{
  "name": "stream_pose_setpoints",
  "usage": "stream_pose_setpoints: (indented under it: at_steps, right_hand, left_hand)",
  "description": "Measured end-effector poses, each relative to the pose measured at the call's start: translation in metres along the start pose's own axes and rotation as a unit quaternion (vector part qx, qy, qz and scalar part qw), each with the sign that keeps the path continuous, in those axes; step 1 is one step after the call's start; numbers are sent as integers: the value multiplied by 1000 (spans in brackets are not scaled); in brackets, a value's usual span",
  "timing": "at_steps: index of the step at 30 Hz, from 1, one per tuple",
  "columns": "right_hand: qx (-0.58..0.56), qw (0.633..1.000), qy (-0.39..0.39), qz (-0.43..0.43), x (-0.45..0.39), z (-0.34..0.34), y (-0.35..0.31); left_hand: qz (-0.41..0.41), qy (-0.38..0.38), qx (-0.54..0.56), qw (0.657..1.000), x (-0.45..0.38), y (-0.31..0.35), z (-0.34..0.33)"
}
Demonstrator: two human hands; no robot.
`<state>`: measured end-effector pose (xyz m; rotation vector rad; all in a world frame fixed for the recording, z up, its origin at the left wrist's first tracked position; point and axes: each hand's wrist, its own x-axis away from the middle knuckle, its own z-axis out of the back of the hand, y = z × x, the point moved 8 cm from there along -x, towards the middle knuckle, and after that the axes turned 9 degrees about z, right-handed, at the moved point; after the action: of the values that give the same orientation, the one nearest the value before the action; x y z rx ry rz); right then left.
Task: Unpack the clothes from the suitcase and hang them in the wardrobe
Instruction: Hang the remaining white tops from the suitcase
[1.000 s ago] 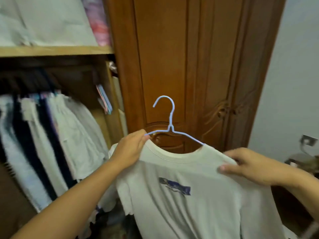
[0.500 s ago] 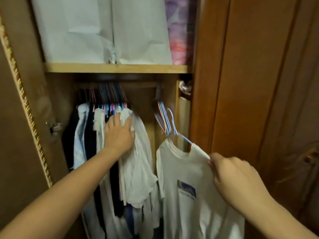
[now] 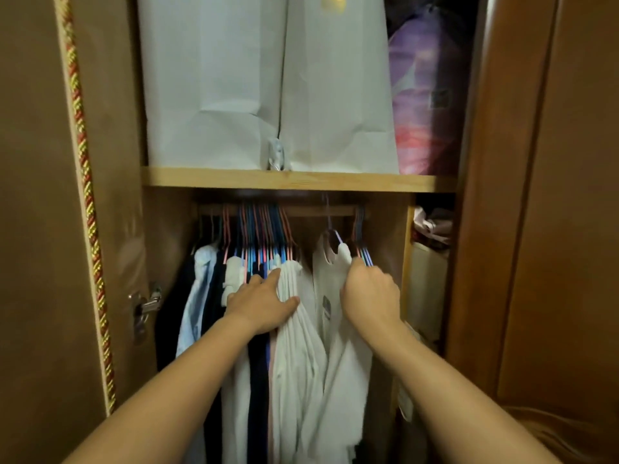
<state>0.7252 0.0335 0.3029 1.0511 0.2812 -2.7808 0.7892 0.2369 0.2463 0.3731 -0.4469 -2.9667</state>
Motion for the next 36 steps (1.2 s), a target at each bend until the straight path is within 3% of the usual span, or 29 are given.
stream_pose_setpoints:
  at_steps: [4, 9, 12, 13, 15, 16, 18, 22, 28, 36]
  right_hand:
    - [-17, 999, -38, 5, -45, -40, -1]
    - [-152, 970, -183, 51, -40, -114, -35]
    - [-196, 958, -176, 116, -27, -118, -37]
    - [-165, 970, -126, 123, -25, -111, -24]
    - [30, 994, 4, 103, -23, -86, 11]
    - [120, 989, 19, 80, -22, -76, 27]
    - [217, 974, -38, 47, -27, -74, 53]
    - [257, 958, -111, 65, -38, -89, 57]
    - [298, 945, -133, 35, -46, -95, 62]
    - [307, 940, -141, 58, -49, -92, 61]
  left_hand:
    - [2, 1, -14, 1000, -1, -2, 0]
    - [1, 8, -8, 1000, -7, -2, 1]
    - [0, 13, -6, 1000, -9, -2, 2]
    - [3, 7, -15, 1000, -7, -1, 1]
    - [7, -13, -33, 999, -3, 4, -2]
    - [10, -20, -39, 999, -1, 6, -3]
    - [17, -24, -45, 999, 2, 11, -3]
    - [22, -26, -44, 998, 6, 12, -4]
    - [16, -42, -47, 998, 11, 9, -4]
    - [10, -51, -39, 998, 14, 6, -2]
